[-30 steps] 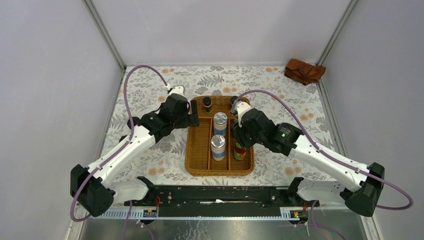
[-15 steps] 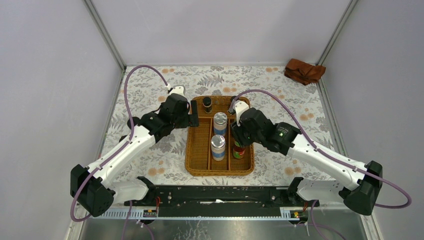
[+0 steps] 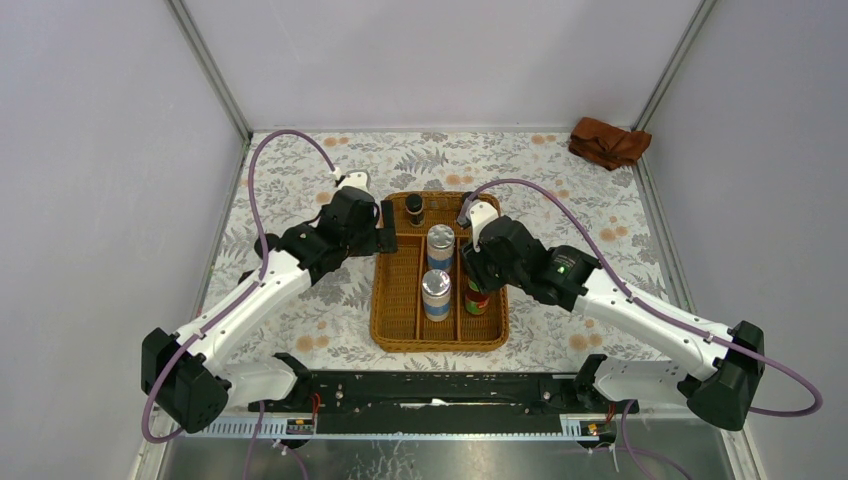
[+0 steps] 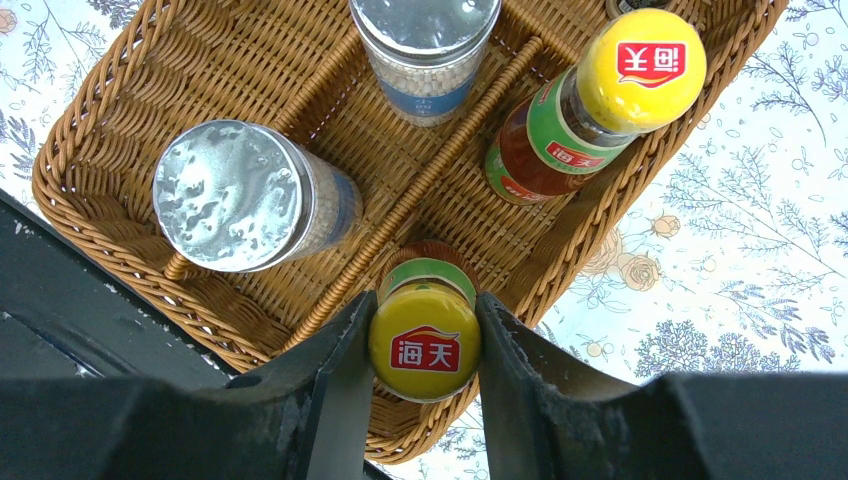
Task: Organize the condiment bottles
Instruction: Place the bottle in the storage box.
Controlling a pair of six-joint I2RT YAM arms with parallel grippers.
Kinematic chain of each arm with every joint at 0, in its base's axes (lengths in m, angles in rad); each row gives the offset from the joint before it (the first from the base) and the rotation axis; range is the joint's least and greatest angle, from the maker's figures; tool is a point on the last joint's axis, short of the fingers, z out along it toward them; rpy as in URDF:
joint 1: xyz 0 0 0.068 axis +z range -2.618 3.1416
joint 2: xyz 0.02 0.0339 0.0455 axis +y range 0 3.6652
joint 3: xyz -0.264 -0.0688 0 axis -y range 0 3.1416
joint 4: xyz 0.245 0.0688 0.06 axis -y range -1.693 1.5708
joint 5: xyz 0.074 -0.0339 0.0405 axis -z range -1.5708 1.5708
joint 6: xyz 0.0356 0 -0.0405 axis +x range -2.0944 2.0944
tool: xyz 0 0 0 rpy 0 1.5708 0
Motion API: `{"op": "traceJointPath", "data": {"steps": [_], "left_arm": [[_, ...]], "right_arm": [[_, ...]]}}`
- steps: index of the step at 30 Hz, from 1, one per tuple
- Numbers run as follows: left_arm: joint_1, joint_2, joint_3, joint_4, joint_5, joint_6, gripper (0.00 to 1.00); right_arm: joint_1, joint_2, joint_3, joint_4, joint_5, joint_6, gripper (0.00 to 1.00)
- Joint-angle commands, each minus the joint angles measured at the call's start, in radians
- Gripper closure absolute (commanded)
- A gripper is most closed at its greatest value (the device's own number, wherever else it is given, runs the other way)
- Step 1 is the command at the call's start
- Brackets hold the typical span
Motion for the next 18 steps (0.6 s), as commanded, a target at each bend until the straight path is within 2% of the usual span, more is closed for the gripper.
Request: {"op": "traceJointPath", "data": {"steps": [1, 18], "left_arm": [[0.012, 0.014, -0.016, 0.027, -0.01, 0.022, 0.02], [0.011, 0.018, -0.012, 0.025, 0.0, 0.022, 0.02]], "right_arm": [[0.008, -0.032, 0.009, 0.072, 0.052, -0.01, 1.0], [0.009, -0.063, -0.016, 0.066, 0.069, 0.0, 1.0]]}}
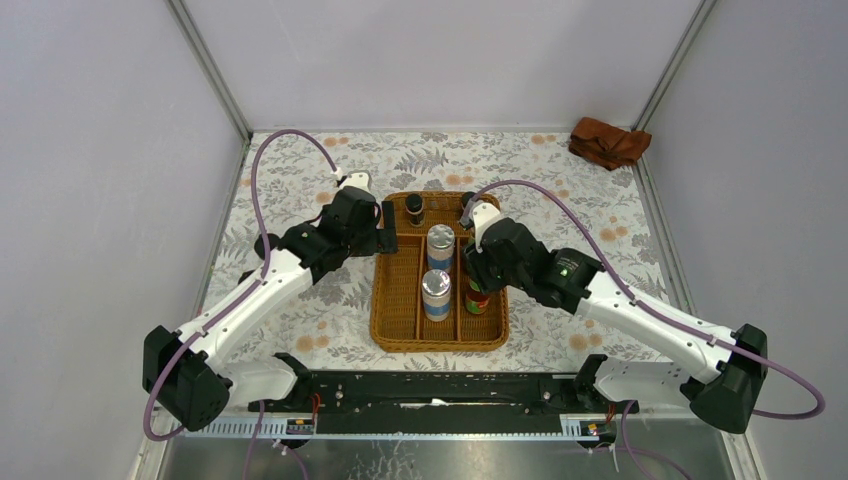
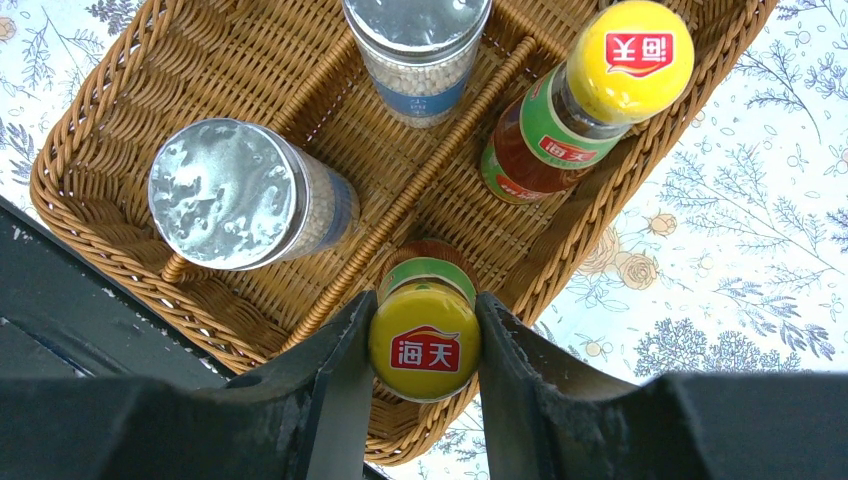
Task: Organize the condiment bottles
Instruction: Place the bottle in the storage box.
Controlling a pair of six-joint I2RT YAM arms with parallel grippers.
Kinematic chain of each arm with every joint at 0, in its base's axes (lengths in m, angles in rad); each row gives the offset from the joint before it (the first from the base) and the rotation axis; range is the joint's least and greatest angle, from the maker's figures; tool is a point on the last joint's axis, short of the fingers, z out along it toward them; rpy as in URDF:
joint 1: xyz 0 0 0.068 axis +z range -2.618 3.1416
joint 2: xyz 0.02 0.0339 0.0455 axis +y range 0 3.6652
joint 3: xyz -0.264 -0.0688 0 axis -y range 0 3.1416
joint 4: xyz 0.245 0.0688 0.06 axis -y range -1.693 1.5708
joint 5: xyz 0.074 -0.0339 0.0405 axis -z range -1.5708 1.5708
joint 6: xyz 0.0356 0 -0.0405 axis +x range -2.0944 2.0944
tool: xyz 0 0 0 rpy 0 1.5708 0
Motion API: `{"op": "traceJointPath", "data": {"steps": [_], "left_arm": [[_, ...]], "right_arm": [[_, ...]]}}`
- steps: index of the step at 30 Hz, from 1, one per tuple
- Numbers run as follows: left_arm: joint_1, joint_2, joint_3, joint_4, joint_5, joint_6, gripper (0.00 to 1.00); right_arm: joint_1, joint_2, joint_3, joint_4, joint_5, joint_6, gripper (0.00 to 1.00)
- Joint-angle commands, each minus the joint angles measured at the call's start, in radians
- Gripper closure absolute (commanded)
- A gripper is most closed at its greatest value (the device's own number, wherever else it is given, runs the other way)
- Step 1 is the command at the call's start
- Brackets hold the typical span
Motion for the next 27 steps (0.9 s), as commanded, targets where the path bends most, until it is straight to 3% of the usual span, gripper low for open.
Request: {"op": "traceJointPath", "data": {"steps": [1, 10, 17, 23, 27], "left_arm": [[0.011, 0.005, -0.013, 0.025, -0.002, 0.015, 0.02], [0.011, 0.003, -0.02, 0.024, 0.002, 0.009, 0.02], [0.011, 0.0, -0.024, 0.024, 0.002, 0.008, 0.02], [0.012, 0.001, -0.024, 0.023, 0.003, 0.007, 0.02], [0.012, 0.005, -0.022, 0.023, 0.002, 0.006, 0.02]], "right_arm": [[0.009, -0.044, 0.0, 0.052, 0.057, -0.005, 1.0], [0.009, -0.053, -0.019, 0.052, 0.065, -0.001, 1.0], [0.008, -0.046, -0.021, 0.05, 0.06, -0.001, 0.64], [0.008, -0.044, -0.022, 0.051, 0.058, -0.002, 0.45], [0.008, -0.045, -0.021, 0.051, 0.056, -0.004, 0.4]]}}
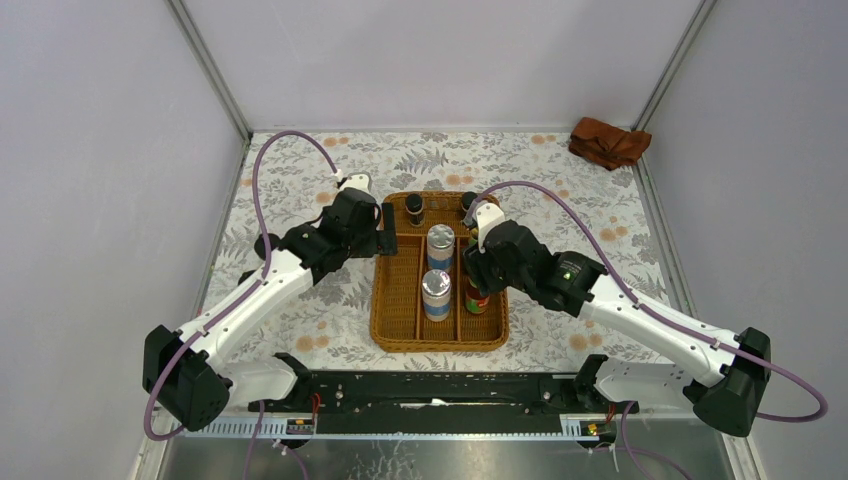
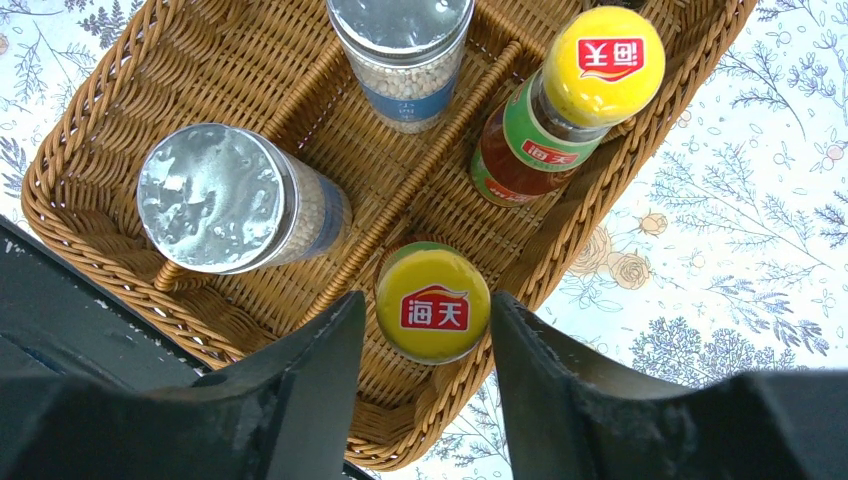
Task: Organize the condiment bottles
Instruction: Place the bottle in the storage box, then pick up the bottle from the center of the board.
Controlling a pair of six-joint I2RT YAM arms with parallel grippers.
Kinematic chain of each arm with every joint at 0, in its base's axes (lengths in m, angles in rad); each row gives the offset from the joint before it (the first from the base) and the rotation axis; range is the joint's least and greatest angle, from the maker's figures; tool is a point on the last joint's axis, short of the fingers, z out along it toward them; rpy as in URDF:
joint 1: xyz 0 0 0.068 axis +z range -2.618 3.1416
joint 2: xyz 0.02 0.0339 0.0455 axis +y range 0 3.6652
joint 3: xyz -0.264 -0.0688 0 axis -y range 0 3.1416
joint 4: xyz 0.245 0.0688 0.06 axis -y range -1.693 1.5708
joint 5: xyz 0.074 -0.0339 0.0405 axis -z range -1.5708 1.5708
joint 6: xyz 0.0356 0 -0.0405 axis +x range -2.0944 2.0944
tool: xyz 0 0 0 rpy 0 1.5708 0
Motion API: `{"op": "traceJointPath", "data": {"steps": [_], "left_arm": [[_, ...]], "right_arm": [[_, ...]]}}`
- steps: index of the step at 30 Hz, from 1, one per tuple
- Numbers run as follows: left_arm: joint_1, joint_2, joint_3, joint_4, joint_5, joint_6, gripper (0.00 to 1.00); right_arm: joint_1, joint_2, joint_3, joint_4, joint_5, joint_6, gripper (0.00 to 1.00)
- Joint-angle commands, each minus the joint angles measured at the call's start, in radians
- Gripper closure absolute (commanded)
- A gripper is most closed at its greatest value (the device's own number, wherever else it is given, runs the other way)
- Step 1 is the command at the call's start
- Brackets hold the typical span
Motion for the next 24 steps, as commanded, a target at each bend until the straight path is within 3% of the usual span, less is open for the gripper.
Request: {"op": "traceJointPath", "data": {"steps": [1, 15, 24], "left_arm": [[0.011, 0.004, -0.012, 0.023, 0.002, 0.007, 0.02], [0.011, 0.017, 0.025, 0.019, -0.006, 0.006, 0.02], [0.013, 0.05, 0.207, -0.082, -0.068, 0.004, 0.02]], "right_arm": [[0.007, -0.02, 0.005, 0.031, 0.031, -0.011, 0.39], [0.007, 0.003, 0.081, 0.027, 0.028, -0.041, 0.33], [0.007, 0.07, 0.24, 0.02, 0.043, -0.092, 0.31]]}}
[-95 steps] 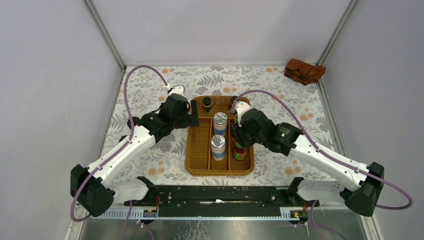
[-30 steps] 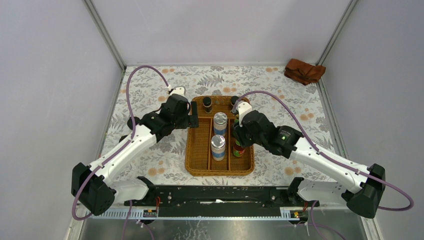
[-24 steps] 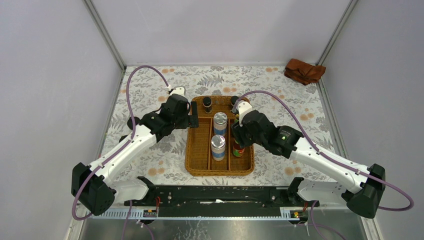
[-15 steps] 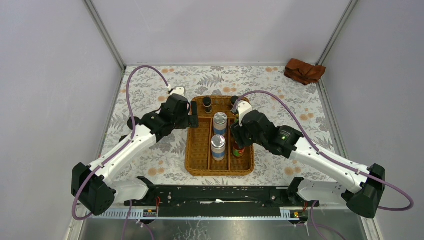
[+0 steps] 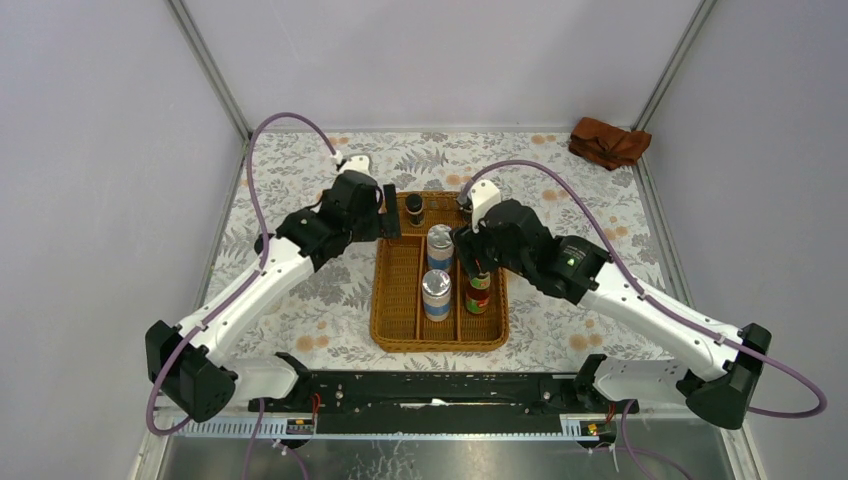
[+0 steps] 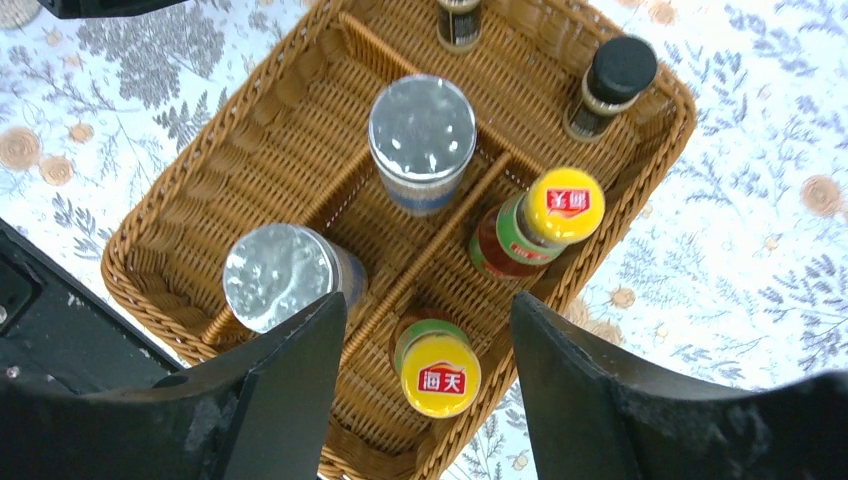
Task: Organize the condiment bottles
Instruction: Pick up the bottle from the center of the board.
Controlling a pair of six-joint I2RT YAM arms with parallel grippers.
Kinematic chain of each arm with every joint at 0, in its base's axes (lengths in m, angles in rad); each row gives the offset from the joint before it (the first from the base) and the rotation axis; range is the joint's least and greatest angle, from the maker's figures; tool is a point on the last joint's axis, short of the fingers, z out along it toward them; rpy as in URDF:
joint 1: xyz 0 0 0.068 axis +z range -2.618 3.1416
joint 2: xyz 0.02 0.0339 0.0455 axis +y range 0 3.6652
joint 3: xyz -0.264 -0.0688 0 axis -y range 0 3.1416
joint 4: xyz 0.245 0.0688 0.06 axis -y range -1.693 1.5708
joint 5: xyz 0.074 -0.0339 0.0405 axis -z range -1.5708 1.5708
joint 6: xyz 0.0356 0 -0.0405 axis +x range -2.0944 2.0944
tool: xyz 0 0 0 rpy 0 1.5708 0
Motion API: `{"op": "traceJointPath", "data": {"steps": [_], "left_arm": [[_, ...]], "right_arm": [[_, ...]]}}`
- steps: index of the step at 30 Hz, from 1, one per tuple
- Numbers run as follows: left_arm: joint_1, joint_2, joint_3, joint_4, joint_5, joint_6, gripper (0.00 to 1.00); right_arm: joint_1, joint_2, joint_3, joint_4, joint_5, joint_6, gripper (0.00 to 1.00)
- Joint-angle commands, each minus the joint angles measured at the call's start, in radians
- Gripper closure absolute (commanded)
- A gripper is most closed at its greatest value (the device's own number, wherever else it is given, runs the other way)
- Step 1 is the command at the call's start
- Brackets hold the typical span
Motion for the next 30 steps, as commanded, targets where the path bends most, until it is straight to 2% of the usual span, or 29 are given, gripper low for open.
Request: {"op": "traceJointPath", "data": {"steps": [1, 7, 11, 18, 25, 30], "left_arm": [[0.015, 0.011, 0.123, -0.066, -0.069, 0.001, 0.02], [0.072, 0.084, 0.284, -0.276, -0.153, -0.076, 0.01], [0.146, 0.098, 0.322, -0.369, -0.154, -0.115, 0.01], [0.343, 0.083, 0.294, -0.455, -0.073, -0.116, 0.01], [0.521, 0.044, 0.239, -0.482, -0.048, -0.116, 0.01], [0.593, 0.02, 0.166, -0.47, -0.015, -0.172, 0.01]], "right_arm": [[0.007, 0.037, 0.108, 0.019, 0.046, -0.048, 0.31], [-0.003, 0.069, 0.158, 0.047, 0.074, -0.087, 0.29], [-0.065, 0.071, 0.163, 0.058, 0.061, -0.089, 0.28], [-0.201, 0.027, 0.116, 0.091, -0.027, -0.073, 0.28], [-0.235, -0.018, 0.053, 0.117, -0.049, -0.059, 0.28], [-0.243, -0.038, 0.02, 0.126, -0.076, -0.042, 0.28]]}}
